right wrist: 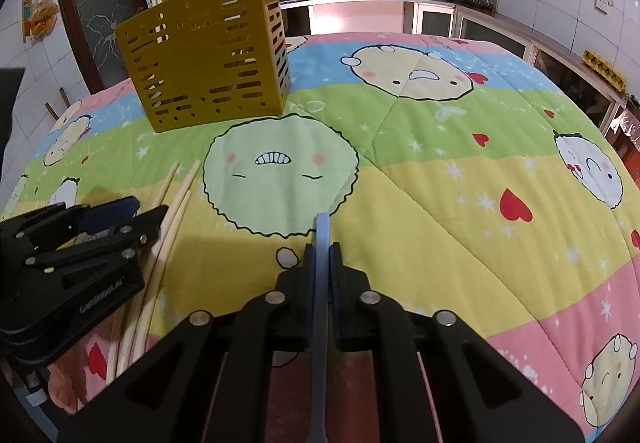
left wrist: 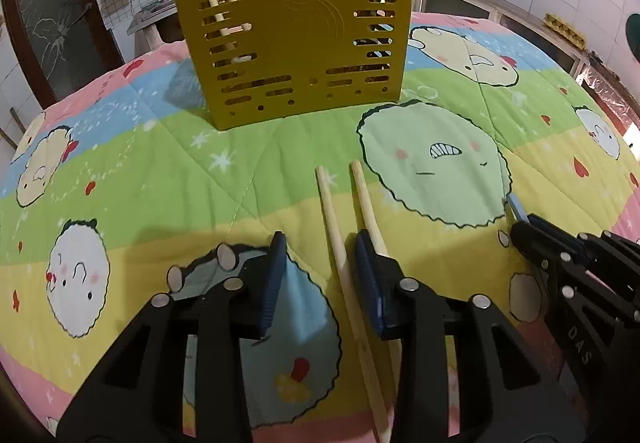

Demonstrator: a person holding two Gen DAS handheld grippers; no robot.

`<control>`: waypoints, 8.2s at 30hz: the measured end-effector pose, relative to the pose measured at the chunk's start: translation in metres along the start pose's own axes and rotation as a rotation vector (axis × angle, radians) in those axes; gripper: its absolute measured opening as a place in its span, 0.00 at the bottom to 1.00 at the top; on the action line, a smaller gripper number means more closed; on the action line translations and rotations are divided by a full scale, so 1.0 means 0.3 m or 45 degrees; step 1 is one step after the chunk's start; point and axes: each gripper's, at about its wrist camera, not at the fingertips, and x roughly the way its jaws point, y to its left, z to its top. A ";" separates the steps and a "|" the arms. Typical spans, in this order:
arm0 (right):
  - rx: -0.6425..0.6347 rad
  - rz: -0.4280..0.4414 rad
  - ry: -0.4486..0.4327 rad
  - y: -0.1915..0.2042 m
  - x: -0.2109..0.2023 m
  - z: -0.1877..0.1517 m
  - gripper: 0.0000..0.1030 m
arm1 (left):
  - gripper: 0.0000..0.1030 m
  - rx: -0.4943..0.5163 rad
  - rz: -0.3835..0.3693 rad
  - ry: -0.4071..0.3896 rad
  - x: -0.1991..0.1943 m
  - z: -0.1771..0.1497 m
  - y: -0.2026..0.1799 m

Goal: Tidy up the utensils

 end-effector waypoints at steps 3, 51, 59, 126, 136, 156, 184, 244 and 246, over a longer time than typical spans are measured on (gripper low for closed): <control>-0.005 -0.009 -0.001 0.005 0.002 0.000 0.07 | 0.27 -0.016 -0.015 -0.005 0.012 0.012 0.009; 0.056 0.065 -0.417 0.032 -0.347 -0.039 0.07 | 0.05 -0.159 -0.050 -0.566 -0.455 -0.134 0.258; 0.050 0.081 -0.544 0.046 -0.442 -0.096 0.07 | 0.05 -0.181 -0.043 -0.663 -0.526 -0.182 0.283; -0.136 0.122 -0.760 0.295 -0.387 0.715 0.07 | 0.05 -0.221 -0.022 -0.975 -0.490 0.638 0.268; -0.086 0.118 -0.676 0.259 -0.229 0.691 0.07 | 0.05 -0.191 0.011 -0.884 -0.278 0.605 0.292; -0.113 0.075 -0.602 0.254 -0.112 0.670 0.07 | 0.06 -0.159 0.063 -0.837 -0.215 0.567 0.322; -0.100 0.020 -0.055 0.205 -0.064 0.007 0.61 | 0.95 -0.135 0.152 -0.264 -0.180 -0.083 0.413; 0.029 -0.023 0.016 -0.014 0.004 0.005 0.06 | 0.46 -0.019 -0.017 -0.019 -0.008 -0.021 -0.008; 0.028 -0.027 0.020 -0.011 0.005 0.006 0.06 | 0.41 -0.019 -0.019 -0.016 -0.003 -0.013 -0.007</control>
